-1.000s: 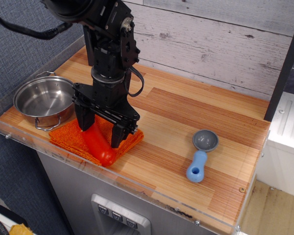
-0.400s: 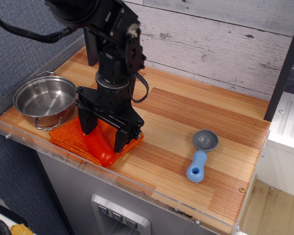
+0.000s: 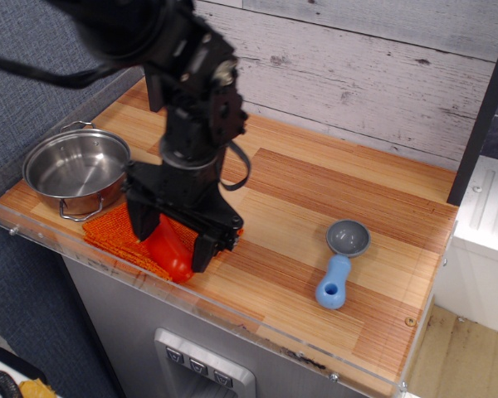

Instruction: Place the hot dog in the pot

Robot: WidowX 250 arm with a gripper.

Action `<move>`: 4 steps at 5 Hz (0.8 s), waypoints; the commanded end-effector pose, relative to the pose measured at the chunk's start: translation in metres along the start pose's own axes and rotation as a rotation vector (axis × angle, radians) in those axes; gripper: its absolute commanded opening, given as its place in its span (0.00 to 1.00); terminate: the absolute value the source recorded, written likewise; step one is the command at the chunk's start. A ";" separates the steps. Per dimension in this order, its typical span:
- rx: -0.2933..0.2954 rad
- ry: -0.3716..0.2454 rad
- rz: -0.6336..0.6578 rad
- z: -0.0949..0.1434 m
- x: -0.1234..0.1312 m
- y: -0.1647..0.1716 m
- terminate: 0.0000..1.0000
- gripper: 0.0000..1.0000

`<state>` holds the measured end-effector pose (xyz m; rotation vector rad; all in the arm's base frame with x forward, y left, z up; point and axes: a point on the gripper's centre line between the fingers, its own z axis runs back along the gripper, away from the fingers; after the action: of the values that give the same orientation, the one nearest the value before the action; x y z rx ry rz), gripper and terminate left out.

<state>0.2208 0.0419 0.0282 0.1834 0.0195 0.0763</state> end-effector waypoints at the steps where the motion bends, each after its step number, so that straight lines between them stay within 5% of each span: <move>1: -0.036 -0.012 0.075 -0.007 -0.001 0.009 0.00 1.00; 2: -0.032 -0.001 0.067 -0.010 -0.001 0.009 0.00 1.00; 3: -0.028 0.007 0.062 -0.010 -0.001 0.009 0.00 0.00; 4: -0.022 0.012 0.058 -0.007 0.000 0.008 0.00 0.00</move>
<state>0.2166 0.0504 0.0180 0.1620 0.0566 0.1349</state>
